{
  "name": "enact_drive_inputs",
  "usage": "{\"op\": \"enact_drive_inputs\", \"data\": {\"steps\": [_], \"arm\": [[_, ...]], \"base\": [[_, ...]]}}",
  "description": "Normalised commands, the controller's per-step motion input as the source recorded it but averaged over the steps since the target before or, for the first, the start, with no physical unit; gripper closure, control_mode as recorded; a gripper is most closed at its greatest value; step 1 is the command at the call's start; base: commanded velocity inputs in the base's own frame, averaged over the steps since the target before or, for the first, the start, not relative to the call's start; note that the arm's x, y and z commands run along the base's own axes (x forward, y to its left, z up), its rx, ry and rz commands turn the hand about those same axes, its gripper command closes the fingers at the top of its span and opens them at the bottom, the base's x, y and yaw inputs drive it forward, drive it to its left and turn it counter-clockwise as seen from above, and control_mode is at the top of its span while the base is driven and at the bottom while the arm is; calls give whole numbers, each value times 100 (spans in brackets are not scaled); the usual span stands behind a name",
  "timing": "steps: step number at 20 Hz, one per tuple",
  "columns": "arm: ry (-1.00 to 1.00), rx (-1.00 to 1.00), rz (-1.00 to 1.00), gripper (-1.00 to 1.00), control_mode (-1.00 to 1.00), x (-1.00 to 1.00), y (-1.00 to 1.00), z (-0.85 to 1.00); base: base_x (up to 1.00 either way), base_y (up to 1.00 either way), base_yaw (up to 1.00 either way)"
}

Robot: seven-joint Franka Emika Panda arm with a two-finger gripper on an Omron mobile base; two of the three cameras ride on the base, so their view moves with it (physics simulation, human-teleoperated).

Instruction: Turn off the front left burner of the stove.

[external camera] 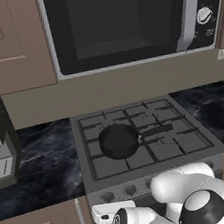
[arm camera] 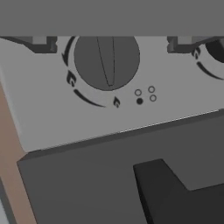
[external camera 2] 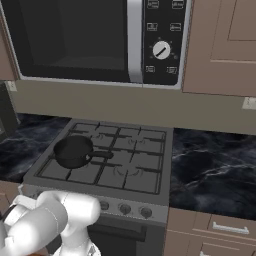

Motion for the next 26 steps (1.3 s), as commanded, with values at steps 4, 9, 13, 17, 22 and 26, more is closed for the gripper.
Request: {"op": "enact_drive_inputs", "data": {"steps": [4,9,13,17,22,26], "arm": [[0,-1,0,-100,-100,0,0,0],[0,-1,0,-100,-100,0,0,0],[0,-3,0,-100,-100,4,0,0],[0,-4,0,100,-100,8,0,1],[0,-6,0,100,-100,0,0,0],[0,-5,0,100,-100,0,0,0]], "base": [[0,0,0],[0,0,0],[0,0,0],[0,0,0],[0,0,0],[0,0,0]]}}
